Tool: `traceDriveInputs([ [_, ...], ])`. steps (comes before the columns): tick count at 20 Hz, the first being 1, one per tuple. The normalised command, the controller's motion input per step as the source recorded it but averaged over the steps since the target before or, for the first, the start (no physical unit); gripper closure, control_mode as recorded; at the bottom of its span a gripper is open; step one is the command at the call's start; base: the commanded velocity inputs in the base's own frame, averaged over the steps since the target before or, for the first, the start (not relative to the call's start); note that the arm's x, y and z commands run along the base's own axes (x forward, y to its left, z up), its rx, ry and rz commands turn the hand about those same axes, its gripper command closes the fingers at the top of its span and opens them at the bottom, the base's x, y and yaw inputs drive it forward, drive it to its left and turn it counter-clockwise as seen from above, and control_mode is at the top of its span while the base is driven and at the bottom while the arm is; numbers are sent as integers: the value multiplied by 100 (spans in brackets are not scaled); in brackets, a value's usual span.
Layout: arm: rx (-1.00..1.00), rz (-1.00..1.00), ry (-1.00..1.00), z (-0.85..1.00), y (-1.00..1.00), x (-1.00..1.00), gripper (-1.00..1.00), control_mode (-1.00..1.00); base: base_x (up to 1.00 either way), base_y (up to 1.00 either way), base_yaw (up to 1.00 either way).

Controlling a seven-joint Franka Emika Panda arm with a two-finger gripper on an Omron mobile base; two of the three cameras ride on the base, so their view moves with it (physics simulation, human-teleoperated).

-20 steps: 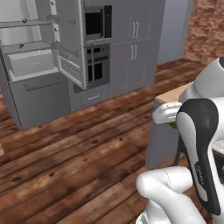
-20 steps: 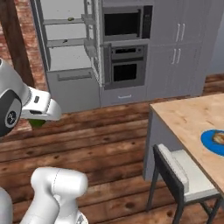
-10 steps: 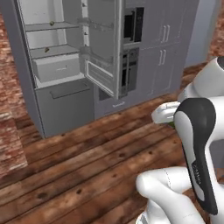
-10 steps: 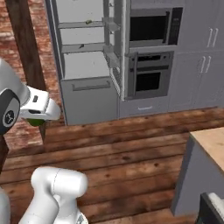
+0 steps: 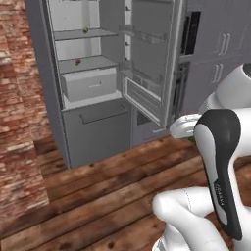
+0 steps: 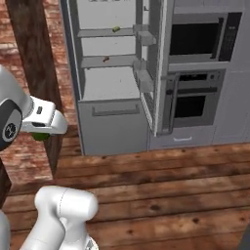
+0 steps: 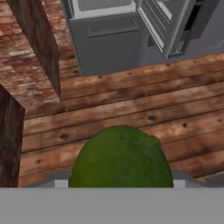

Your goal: Transport the chicken drumstick and lime to the fridge. Place the chicken drumstick on the rack containing meat and place the lime on the rack containing the vegetable, ensuring meats and vegetables are on different racks.

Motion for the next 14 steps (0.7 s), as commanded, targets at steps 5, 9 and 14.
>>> traceDriveInputs([
  [5, 0, 0, 0, 0, 0, 0, 100, 100, 100, -1, 15],
  [9, 0, 0, 0, 0, 0, 0, 100, 100, 100, -17, 13],
  [14, 0, 0, 0, 0, 0, 0, 100, 100, 100, -47, 19],
])
